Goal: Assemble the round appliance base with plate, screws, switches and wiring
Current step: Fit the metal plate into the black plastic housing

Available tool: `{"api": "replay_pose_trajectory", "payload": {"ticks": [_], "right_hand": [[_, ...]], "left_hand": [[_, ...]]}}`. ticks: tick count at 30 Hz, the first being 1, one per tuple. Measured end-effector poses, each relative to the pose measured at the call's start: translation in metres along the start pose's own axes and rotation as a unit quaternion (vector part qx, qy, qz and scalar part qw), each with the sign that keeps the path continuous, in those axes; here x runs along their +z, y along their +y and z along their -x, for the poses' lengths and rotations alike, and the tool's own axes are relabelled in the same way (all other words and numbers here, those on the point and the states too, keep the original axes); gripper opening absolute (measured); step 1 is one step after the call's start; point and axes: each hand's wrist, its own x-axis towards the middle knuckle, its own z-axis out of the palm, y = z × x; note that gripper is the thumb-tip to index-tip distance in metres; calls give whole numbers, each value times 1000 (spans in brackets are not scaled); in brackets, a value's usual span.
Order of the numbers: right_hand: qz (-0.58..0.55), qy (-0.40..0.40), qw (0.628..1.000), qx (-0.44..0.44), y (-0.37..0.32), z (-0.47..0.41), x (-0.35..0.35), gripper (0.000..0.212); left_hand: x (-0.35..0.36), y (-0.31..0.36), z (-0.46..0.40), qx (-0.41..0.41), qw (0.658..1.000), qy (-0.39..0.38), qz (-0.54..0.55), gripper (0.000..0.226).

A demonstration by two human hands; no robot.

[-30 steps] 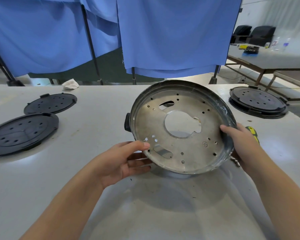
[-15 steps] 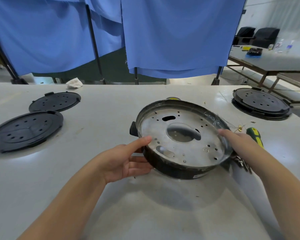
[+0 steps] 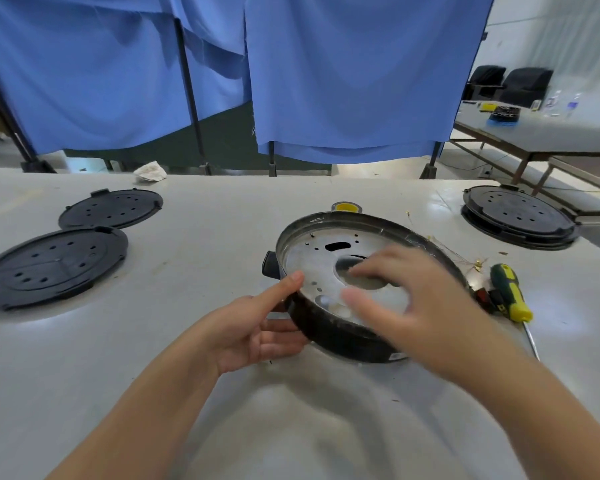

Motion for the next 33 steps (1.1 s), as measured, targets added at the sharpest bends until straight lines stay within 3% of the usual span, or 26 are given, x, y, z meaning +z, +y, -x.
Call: {"api": "replay_pose_trajectory", "payload": {"ticks": [3, 6, 12, 20, 23, 30, 33], "right_hand": [[113, -63, 990, -55, -19, 6, 21, 48], [160, -49, 984, -61, -18, 5, 33, 31], [68, -30, 997, -10, -11, -1, 34, 17], [-42, -9, 998, 43, -10, -8, 32, 5], [-72, 2, 996, 56, -10, -9, 34, 13], [-75, -22, 996, 47, -9, -3, 38, 12], [-79, -86, 993, 28, -9, 0, 35, 13]], "left_hand": [[1, 1, 1, -17, 1000, -17, -1, 78], [-1, 0, 1, -22, 999, -23, -8, 85], [-7, 4, 0, -65, 997, -42, 30, 93], [-16, 9, 0, -84, 993, -53, 66, 74], [-17, 10, 1, -78, 994, -52, 63, 78], [-12, 7, 3, -69, 996, -49, 16, 85], [-9, 4, 3, -54, 998, -43, -12, 76]]}}
